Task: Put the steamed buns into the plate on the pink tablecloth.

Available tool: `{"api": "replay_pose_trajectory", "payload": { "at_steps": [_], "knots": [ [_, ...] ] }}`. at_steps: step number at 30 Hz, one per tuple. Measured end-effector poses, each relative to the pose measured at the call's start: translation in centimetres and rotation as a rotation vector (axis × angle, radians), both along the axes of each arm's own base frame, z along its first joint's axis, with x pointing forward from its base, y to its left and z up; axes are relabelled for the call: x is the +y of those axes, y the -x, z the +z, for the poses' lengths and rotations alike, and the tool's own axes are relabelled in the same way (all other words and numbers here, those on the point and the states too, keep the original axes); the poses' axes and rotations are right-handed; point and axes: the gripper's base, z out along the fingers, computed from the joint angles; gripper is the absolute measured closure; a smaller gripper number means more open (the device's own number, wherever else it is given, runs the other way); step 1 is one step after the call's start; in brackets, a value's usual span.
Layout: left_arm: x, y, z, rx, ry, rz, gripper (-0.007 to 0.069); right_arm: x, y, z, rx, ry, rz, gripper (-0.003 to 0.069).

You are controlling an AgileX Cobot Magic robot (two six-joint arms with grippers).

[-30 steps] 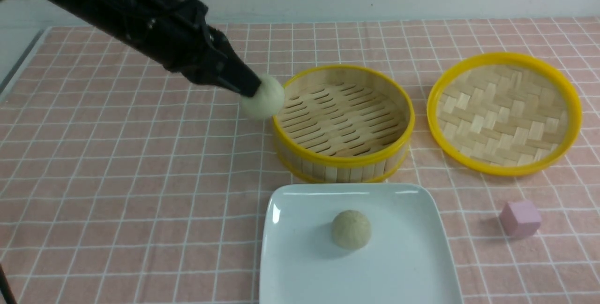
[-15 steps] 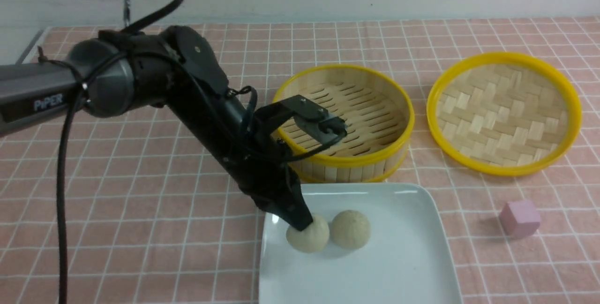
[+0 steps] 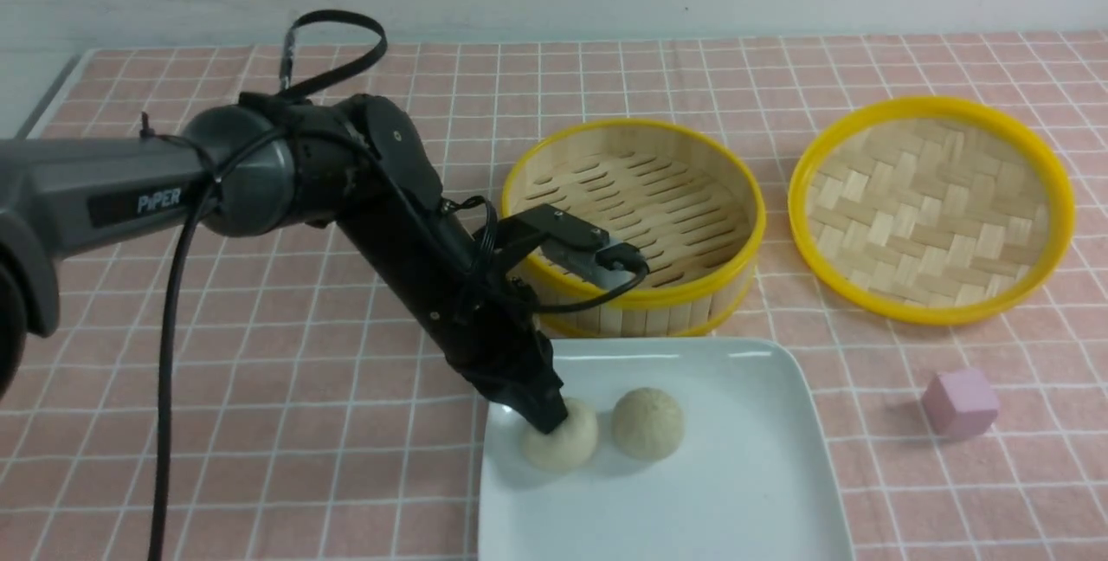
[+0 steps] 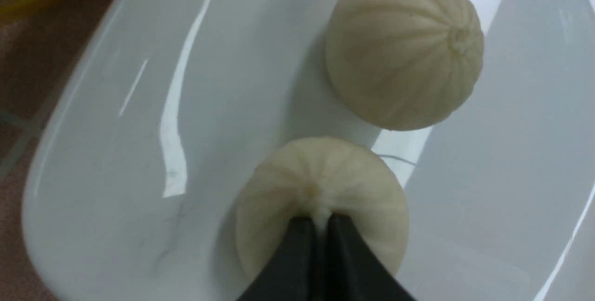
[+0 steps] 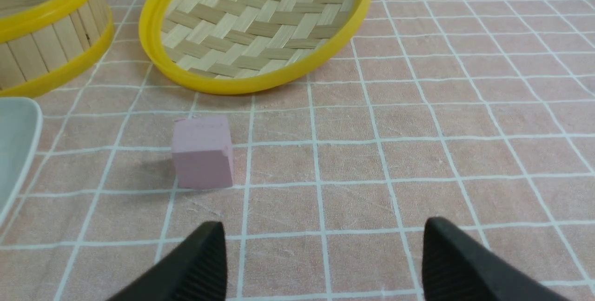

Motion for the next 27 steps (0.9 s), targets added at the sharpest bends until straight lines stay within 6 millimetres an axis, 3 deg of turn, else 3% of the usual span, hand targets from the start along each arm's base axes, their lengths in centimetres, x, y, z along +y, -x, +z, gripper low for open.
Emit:
{"api": "replay_pose_trajectory", "payload": {
  "at_steps": [6,9,10,11,12,14,17,21,22,27],
  "knots": [
    [-0.3,-0.3,1.3,0.015,0.007,-0.017,0.0397,0.0,0.0,0.0,0.000,0.000,0.000,0.0111],
    [-0.7,-0.8,3.0,0.021,0.025,-0.030,0.0180,0.0,0.0,0.0,0.000,0.000,0.000,0.0111],
    [-0.7,-0.8,3.1,0.025,0.026,-0.033,0.0167,0.0,0.0,0.0,0.000,0.000,0.000,0.0111],
    [-0.9,-1.2,4.3,0.017,0.039,-0.031,0.0075,0.0,0.0,0.0,0.000,0.000,0.000,0.0111],
    [-1.0,-1.2,4.5,0.024,0.040,-0.031,0.0055,0.0,0.0,0.0,0.000,0.000,0.000,0.0111],
    [-1.4,-2.1,6.9,-0.020,0.070,-0.005,-0.0030,0.0,0.0,0.0,0.000,0.000,0.000,0.0111],
    [-2.0,-3.3,10.4,-0.101,0.118,0.034,-0.0061,0.0,0.0,0.0,0.000,0.000,0.000,0.0111],
    [-2.2,-4.2,14.7,-0.216,0.158,0.075,-0.0042,0.0,0.0,0.0,0.000,0.000,0.000,0.0111],
    [-2.2,-4.3,15.0,-0.217,0.161,0.081,-0.0038,0.0,0.0,0.0,0.000,0.000,0.000,0.0111],
    [-1.7,-4.2,20.3,-0.351,0.200,0.164,0.0062,0.0,0.0,0.0,0.000,0.000,0.000,0.0111]
  ]
}}
